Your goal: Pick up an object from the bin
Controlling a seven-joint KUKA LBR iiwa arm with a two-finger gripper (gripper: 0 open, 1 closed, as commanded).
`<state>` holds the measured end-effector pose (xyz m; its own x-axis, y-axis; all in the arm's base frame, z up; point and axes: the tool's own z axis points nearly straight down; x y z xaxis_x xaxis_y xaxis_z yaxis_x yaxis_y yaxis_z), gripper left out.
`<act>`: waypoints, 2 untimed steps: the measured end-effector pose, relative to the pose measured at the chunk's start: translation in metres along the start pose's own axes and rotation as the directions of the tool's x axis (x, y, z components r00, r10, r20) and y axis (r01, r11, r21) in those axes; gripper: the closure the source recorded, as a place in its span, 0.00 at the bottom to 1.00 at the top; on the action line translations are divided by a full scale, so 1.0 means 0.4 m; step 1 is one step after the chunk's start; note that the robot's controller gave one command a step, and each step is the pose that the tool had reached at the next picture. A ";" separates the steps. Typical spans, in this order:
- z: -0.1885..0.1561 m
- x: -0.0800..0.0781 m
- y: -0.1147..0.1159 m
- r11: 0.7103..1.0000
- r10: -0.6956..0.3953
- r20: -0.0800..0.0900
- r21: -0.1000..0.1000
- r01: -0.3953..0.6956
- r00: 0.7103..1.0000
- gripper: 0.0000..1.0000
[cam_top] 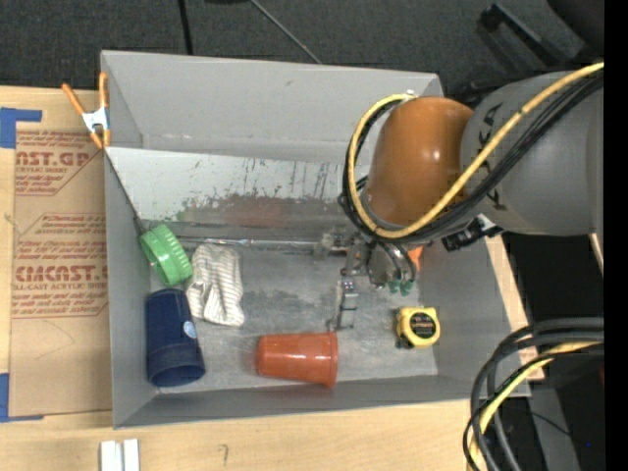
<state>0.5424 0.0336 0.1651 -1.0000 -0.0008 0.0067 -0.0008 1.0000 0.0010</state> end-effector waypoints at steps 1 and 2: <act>-0.012 -0.004 0.000 1.000 0.000 0.008 0.000 0.000 1.000 0.00; 0.079 0.070 0.070 1.000 0.003 0.011 0.000 -0.003 1.000 0.00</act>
Offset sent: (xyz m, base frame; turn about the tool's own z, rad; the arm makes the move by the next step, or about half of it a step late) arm -0.0426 0.0410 -0.0484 0.0005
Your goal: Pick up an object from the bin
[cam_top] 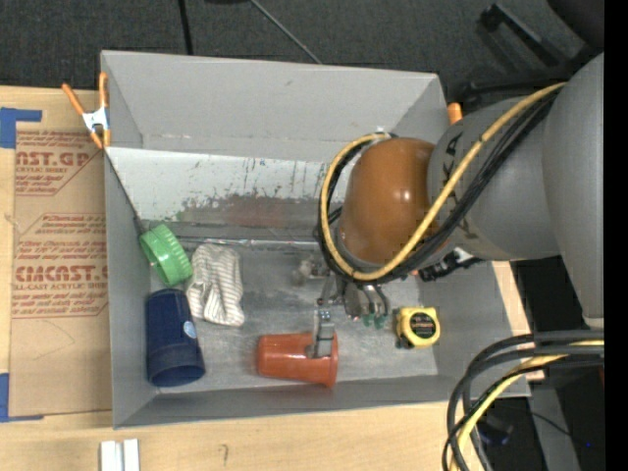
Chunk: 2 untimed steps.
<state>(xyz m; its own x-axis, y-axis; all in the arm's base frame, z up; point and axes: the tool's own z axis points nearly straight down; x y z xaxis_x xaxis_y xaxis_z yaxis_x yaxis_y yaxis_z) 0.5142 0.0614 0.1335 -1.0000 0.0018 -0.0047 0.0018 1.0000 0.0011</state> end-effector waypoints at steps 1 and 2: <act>0.120 0.051 0.021 1.000 0.009 -0.001 0.000 -0.009 1.000 1.00; 0.120 0.051 0.021 1.000 0.010 -0.001 -0.001 -0.010 1.000 1.00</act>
Offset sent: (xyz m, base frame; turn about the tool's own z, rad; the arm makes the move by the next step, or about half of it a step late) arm 0.0000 0.0000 0.0000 0.0000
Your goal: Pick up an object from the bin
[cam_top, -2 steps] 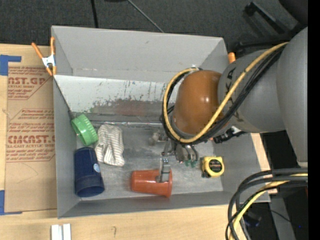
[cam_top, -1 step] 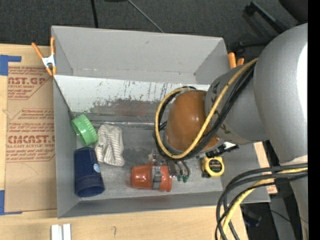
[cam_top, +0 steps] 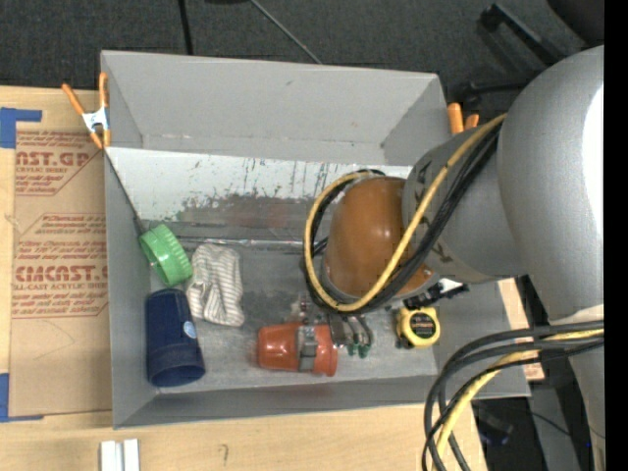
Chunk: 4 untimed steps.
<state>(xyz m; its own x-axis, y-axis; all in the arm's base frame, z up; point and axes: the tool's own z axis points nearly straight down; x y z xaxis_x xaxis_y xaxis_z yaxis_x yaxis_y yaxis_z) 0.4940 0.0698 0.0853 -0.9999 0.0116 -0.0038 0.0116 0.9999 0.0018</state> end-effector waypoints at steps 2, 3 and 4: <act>-0.286 0.003 0.004 1.000 0.024 -0.003 0.001 -0.024 1.000 0.00; -0.286 0.003 0.004 1.000 0.024 -0.003 0.001 -0.024 1.000 0.00; -0.165 0.001 -0.051 0.999 -0.038 0.003 0.001 0.038 0.999 0.00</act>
Offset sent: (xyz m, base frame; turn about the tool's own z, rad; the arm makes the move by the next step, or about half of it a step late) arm 0.0000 0.0000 0.0000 0.0000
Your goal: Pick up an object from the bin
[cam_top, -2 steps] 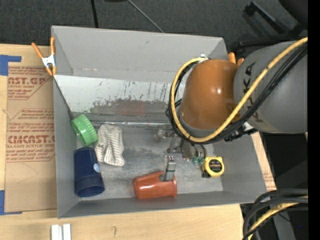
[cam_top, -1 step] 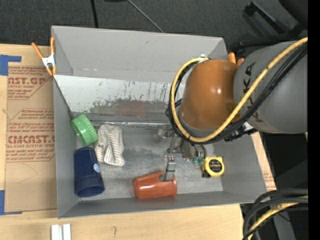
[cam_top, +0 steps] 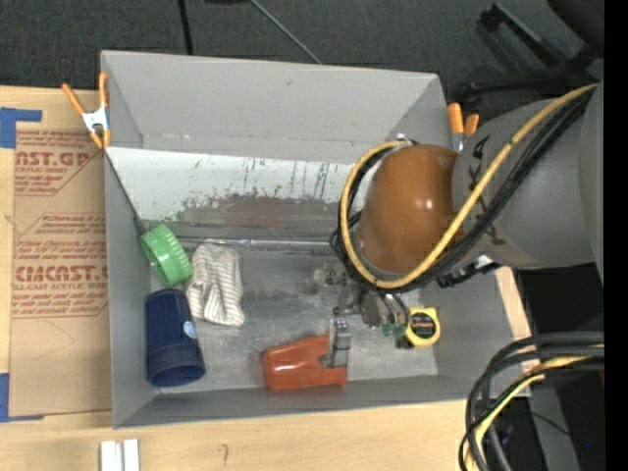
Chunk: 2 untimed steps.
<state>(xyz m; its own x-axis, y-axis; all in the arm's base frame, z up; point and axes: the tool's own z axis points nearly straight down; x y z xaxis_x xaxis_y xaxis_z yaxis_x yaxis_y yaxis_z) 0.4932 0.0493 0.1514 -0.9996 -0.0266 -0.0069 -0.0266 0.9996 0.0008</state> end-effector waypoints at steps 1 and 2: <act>0.109 0.023 -0.037 0.999 0.048 -0.009 -0.001 -0.048 0.999 0.00; 0.193 0.030 -0.061 0.990 -0.143 -0.023 -0.010 0.143 0.989 1.00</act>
Offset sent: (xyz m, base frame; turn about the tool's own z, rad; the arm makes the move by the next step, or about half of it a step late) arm -0.0083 -0.0309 -0.0814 -0.1390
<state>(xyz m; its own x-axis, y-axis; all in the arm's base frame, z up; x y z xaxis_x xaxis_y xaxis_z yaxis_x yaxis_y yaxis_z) 0.4824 0.0245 0.0743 -0.9854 -0.1694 0.0163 -0.1693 0.9855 0.0098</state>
